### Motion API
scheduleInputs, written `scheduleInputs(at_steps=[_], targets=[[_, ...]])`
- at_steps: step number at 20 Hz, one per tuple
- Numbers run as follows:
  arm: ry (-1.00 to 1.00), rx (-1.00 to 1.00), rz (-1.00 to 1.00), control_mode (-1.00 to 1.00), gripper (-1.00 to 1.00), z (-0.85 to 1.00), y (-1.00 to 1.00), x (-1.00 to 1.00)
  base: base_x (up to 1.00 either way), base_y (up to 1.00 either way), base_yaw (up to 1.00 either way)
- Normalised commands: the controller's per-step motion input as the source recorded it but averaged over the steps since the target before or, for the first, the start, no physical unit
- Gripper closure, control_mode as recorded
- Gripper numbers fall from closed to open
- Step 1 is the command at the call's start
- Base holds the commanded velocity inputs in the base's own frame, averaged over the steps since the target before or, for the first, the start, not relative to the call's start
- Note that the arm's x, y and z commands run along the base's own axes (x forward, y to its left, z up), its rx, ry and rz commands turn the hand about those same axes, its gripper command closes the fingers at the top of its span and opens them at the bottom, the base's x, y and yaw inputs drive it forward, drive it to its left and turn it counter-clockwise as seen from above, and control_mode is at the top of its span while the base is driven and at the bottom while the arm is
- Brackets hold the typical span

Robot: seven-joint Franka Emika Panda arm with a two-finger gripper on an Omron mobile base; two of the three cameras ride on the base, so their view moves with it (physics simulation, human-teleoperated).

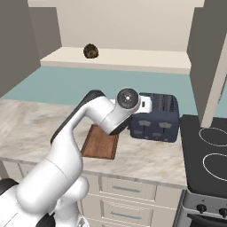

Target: Pick the bread, place it on the cutting board, pick the jam, place it on the counter, and close the cabinet.

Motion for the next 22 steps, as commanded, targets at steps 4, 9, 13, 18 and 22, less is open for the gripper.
scheduleInputs(at_steps=[4,9,13,18,22], targets=[[0.0,0.0,0.0,-1.0,1.0,-0.26,-0.34,0.0,0.0,0.0,0.0],[0.0,0.0,0.0,-1.0,1.0,-0.3,-0.31,-0.02,0.0,0.0,0.0],[0.0,0.0,0.0,-1.0,1.0,-0.34,-0.23,-0.07,0.0,0.0,0.0],[0.0,0.0,0.0,-1.0,1.0,-0.4,-0.13,-0.08,0.0,0.0,0.0],[0.0,0.0,0.0,-1.0,1.0,-0.42,-0.09,-0.06,0.0,0.0,0.0]])
